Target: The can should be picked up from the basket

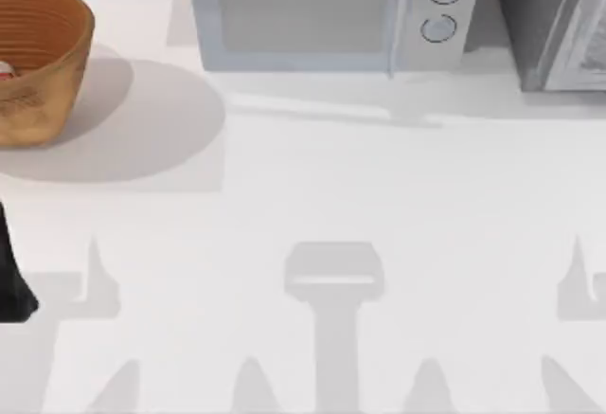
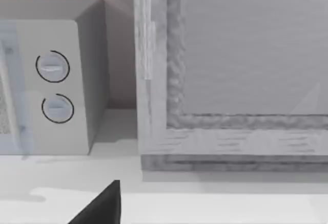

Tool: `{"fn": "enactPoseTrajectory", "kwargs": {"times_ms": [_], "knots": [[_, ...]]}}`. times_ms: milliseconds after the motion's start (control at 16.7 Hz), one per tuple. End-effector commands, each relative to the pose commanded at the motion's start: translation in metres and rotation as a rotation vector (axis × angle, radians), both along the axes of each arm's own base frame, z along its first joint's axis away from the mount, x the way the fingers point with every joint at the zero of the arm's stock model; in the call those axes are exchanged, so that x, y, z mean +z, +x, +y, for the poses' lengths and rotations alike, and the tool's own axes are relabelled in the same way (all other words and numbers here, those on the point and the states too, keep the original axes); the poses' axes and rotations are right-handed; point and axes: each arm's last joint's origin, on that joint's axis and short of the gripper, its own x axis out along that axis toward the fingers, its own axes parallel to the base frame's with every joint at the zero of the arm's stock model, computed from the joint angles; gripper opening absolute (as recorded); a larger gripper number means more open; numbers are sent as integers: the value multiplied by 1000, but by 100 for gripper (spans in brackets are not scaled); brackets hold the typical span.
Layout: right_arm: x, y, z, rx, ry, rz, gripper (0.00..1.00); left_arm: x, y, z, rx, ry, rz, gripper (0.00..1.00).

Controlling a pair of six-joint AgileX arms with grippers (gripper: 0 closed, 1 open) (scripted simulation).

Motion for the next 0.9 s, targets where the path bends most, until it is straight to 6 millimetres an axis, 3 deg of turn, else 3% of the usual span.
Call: {"fn": "enactPoseTrajectory", "kwargs": {"times_ms": [180, 420, 660, 900], "knots": [[0, 0, 0, 0, 0, 0, 100, 0, 0, 0, 0, 0, 0, 100], [0, 0, 0, 0, 0, 0, 100, 9, 3, 2, 24, 14, 124, 100], [0, 0, 0, 0, 0, 0, 100, 38, 15, 9, 85, 36, 335, 100], [0, 0, 0, 0, 0, 0, 100, 82, 42, 24, 174, 53, 556, 100]]}}
